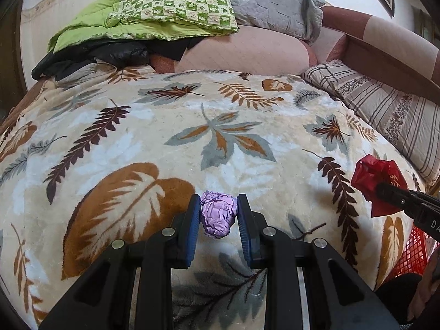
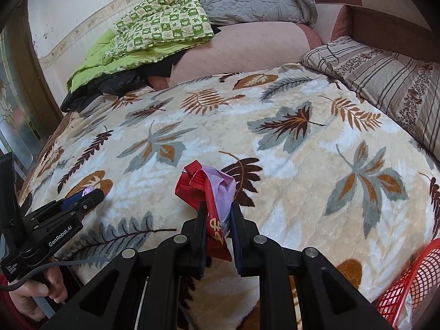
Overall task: Collect trash
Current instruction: 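Hold the red wrapper up with the right tool while the left holds the foil ball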
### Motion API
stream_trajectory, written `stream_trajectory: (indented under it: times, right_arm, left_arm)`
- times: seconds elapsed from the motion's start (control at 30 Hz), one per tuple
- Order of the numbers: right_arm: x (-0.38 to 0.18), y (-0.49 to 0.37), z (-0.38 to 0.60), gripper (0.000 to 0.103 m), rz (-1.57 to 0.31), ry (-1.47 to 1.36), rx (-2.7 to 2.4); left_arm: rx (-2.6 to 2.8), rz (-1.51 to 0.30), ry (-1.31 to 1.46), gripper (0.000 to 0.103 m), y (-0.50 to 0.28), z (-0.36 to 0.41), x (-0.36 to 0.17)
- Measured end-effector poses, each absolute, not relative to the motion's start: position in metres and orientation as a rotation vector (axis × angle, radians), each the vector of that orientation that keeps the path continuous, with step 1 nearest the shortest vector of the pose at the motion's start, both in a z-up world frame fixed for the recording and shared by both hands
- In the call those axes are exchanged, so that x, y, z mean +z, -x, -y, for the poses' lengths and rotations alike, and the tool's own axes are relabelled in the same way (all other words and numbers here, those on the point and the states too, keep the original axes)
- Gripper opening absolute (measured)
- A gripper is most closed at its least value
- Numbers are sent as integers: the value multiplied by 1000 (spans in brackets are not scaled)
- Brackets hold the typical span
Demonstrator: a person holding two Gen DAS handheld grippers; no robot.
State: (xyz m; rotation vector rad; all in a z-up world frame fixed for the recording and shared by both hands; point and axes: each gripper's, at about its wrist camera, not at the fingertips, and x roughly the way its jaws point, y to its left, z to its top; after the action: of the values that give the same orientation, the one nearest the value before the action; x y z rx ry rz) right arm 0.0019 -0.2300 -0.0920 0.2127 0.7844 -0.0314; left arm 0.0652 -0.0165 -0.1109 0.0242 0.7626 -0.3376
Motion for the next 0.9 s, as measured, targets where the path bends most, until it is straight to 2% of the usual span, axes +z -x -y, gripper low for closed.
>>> stream_trajectory:
  times: [0.9]
  right_arm:
    - [-95,-4,228,16,-802,-169,-71]
  left_arm:
    - [-338,-737,-44,25,-61,19,-107]
